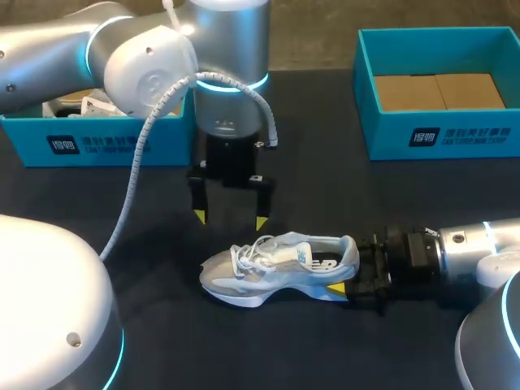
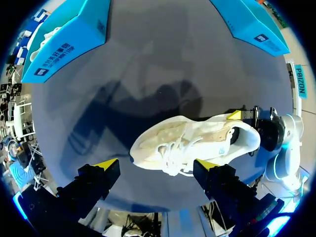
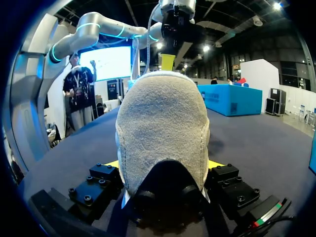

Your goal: Take the shoe out of the shoebox, open the shoe tongue, remove and reinsert the insole, then place the shoe into the shoebox

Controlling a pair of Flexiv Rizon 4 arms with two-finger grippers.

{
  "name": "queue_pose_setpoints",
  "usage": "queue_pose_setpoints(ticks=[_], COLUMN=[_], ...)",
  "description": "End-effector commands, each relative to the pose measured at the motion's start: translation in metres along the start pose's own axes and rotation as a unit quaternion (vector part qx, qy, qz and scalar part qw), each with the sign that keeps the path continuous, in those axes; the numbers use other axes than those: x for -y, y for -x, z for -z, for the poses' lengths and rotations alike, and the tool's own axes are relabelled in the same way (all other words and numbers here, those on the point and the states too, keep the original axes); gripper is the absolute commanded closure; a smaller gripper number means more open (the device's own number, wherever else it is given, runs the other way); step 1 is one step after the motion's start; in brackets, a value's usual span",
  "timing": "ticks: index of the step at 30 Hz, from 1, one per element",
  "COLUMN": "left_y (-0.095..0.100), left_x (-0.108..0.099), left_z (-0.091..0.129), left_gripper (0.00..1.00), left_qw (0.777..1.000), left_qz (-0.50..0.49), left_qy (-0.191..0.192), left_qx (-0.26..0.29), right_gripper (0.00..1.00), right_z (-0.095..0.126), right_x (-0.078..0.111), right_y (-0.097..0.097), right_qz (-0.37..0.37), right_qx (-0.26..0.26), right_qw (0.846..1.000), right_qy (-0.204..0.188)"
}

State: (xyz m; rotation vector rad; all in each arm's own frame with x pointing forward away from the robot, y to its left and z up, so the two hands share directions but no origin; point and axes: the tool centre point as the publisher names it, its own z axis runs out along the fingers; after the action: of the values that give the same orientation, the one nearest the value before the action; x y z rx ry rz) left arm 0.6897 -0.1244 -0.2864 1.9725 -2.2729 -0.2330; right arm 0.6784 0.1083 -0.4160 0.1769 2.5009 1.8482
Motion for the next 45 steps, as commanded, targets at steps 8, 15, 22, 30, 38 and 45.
queue_pose_setpoints(ticks=[8,15,22,30,38,45], left_y=[-0.045,-0.058,-0.077,-0.092,-0.112,-0.120], left_x=[-0.006,0.000,-0.002,-0.004,0.000,0.005], left_z=[-0.004,-0.009,-0.019,-0.029,-0.035,-0.049], left_gripper=[0.00,0.00,0.00,0.00,0.00,0.00], left_qw=[1.000,0.998,0.998,0.997,0.994,0.991], left_qz=[-0.006,0.009,0.022,0.040,0.044,0.068], left_qy=[0.022,0.057,0.048,0.040,0.043,0.036], left_qx=[0.021,0.022,0.042,0.060,0.087,0.111], right_gripper=[1.00,1.00,1.00,1.00,1.00,1.00], right_z=[-0.002,-0.002,-0.002,-0.002,-0.002,-0.002], right_x=[0.000,0.000,0.000,0.000,0.000,0.000], right_y=[0.000,0.000,0.000,0.000,0.000,0.000], right_qz=[0.000,0.000,0.000,0.000,0.000,0.000], right_qx=[0.001,0.001,0.001,0.001,0.001,0.001], right_qw=[1.000,1.000,1.000,1.000,1.000,1.000], right_qy=[-0.001,-0.001,-0.001,-0.001,-0.001,-0.001])
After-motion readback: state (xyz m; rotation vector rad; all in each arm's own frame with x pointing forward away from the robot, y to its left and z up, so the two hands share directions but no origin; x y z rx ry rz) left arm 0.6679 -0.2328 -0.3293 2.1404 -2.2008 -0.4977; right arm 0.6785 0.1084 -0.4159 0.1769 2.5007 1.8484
